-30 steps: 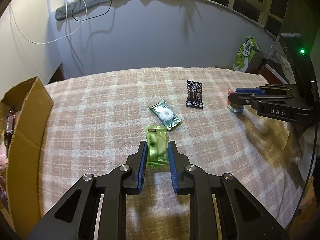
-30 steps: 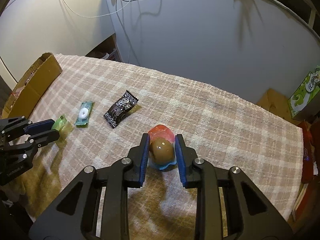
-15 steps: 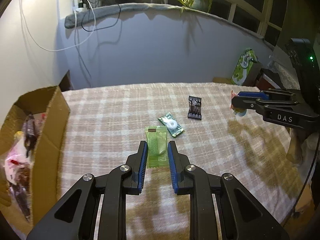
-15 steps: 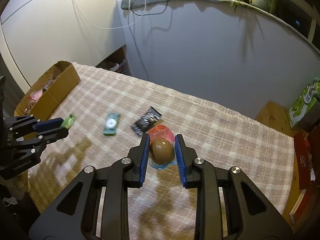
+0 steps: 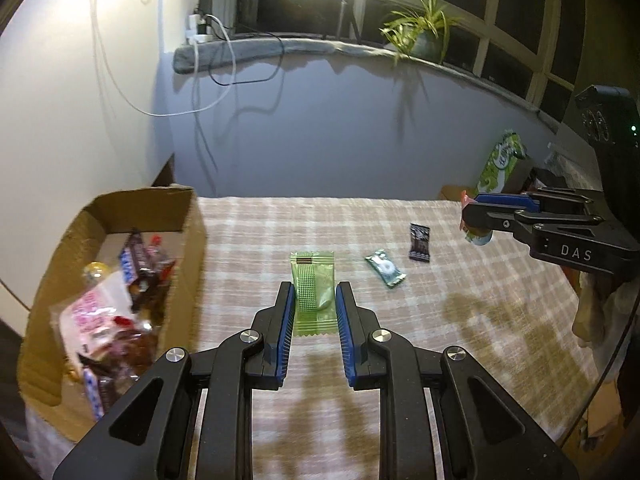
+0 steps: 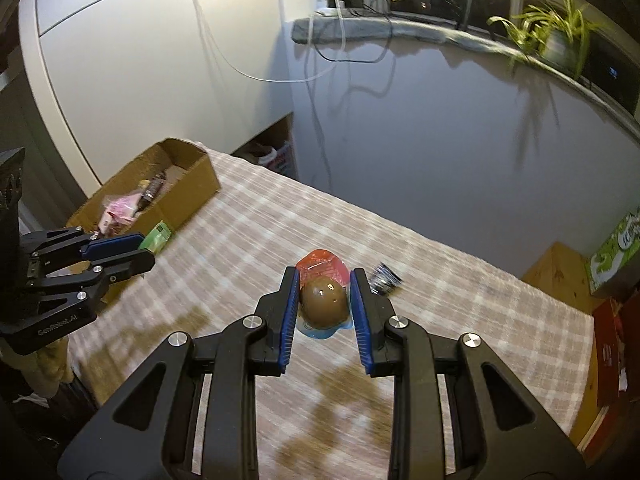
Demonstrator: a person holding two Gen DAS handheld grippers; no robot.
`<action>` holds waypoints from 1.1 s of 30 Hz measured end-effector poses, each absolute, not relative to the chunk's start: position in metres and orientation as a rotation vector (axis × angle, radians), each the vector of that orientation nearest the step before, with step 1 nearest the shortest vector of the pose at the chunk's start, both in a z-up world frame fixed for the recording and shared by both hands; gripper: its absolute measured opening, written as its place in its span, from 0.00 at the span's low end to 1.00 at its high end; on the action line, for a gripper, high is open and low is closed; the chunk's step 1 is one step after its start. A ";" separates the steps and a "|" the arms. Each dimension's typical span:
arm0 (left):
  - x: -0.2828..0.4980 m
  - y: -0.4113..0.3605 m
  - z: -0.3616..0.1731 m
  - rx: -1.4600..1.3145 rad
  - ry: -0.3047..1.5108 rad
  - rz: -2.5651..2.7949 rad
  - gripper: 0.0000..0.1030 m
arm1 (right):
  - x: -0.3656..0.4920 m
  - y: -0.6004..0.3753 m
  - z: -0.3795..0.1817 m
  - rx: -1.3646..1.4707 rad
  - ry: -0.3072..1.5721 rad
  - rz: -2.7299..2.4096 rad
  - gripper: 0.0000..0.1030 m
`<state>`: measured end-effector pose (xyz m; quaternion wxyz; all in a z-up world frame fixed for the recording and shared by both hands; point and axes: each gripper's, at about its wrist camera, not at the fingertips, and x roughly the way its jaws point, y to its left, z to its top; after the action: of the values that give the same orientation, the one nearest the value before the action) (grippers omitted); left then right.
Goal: Organize snacks
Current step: 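Carry the green packet and chocolate egg with both grippers over the box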
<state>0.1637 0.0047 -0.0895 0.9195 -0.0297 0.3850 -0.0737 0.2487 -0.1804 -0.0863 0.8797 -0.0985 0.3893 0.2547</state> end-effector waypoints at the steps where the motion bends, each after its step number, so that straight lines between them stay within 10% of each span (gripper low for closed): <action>1: 0.162 0.011 -0.087 -0.065 0.786 -0.145 0.19 | 0.248 -0.173 -0.084 -0.208 0.808 0.541 0.26; 33: 0.151 0.152 -0.085 -0.161 0.763 0.033 0.19 | 0.254 0.035 -0.076 -0.304 0.789 0.801 0.26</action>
<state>0.1513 0.1517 -0.0845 0.9249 -0.0782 0.3718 0.0159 0.2540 0.0348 -0.0762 0.8352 -0.1435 0.3724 0.3784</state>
